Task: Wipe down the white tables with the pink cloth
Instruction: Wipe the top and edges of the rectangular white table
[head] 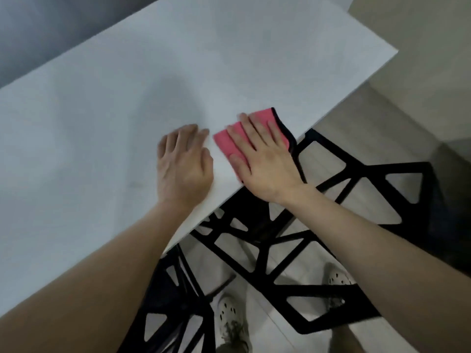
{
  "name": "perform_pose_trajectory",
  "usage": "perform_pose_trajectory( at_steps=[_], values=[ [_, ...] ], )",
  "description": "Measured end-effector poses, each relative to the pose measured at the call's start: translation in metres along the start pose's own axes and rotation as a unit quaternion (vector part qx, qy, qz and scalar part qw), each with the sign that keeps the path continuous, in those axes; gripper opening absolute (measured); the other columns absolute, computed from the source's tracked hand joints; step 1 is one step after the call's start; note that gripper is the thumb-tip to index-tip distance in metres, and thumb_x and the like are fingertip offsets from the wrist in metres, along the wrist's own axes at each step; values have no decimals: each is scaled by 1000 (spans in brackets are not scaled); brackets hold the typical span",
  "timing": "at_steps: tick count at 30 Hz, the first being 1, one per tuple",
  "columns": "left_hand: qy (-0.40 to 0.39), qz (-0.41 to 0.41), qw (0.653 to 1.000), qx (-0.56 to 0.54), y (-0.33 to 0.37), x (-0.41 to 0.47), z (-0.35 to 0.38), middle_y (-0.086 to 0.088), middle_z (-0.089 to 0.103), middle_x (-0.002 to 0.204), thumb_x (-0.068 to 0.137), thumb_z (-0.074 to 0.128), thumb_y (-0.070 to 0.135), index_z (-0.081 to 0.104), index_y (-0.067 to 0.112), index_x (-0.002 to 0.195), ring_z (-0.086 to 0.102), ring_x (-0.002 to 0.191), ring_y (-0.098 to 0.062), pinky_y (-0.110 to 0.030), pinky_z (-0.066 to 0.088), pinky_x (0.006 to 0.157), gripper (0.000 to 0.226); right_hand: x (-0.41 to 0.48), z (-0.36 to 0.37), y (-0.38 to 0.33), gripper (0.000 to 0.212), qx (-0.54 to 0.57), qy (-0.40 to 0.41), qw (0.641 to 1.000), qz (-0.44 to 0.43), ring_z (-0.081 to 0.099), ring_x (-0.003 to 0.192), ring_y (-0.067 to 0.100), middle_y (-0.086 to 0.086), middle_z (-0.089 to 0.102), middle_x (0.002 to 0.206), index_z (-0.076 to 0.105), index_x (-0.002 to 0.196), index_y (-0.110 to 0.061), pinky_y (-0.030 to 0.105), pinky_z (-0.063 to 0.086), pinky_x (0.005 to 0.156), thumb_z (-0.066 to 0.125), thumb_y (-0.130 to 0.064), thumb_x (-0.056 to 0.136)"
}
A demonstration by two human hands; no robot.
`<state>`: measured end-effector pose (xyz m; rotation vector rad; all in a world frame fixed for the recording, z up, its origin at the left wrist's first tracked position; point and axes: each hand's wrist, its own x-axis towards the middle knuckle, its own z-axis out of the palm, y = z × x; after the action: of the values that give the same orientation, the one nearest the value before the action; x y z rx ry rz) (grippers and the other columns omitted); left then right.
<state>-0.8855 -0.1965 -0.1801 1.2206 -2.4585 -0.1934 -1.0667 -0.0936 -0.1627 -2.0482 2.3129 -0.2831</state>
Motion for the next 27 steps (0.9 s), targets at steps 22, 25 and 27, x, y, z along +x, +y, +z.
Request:
perform_pose_trajectory(
  at_steps=[22, 25, 27],
  values=[
    [-17, -52, 997, 46, 11, 2, -12, -14, 55, 154, 102, 51, 34, 58, 6, 146, 46, 148, -38, -54, 30, 128, 52, 169, -10, 26, 71, -39, -48, 998, -24, 6, 169, 25, 10, 9, 182, 20, 173, -13, 46, 0, 137, 18, -48, 112],
    [-26, -64, 997, 39, 14, 3, -19, -15, 57, 152, 102, 54, 30, 60, 5, 145, 47, 147, -37, -54, 31, 127, 50, 116, -5, 6, 64, 3, -101, 967, -235, 8, 169, 21, 5, 12, 182, 23, 173, -26, 46, 2, 137, 23, -50, 113],
    [-26, -64, 997, 42, 15, 4, -19, -16, 57, 153, 103, 56, 29, 61, 3, 143, 48, 147, -38, -54, 31, 128, 48, 110, -18, 62, 64, -3, -111, 965, -236, 5, 169, 19, 3, 10, 182, 21, 173, -29, 46, 1, 137, 24, -53, 113]
  ],
)
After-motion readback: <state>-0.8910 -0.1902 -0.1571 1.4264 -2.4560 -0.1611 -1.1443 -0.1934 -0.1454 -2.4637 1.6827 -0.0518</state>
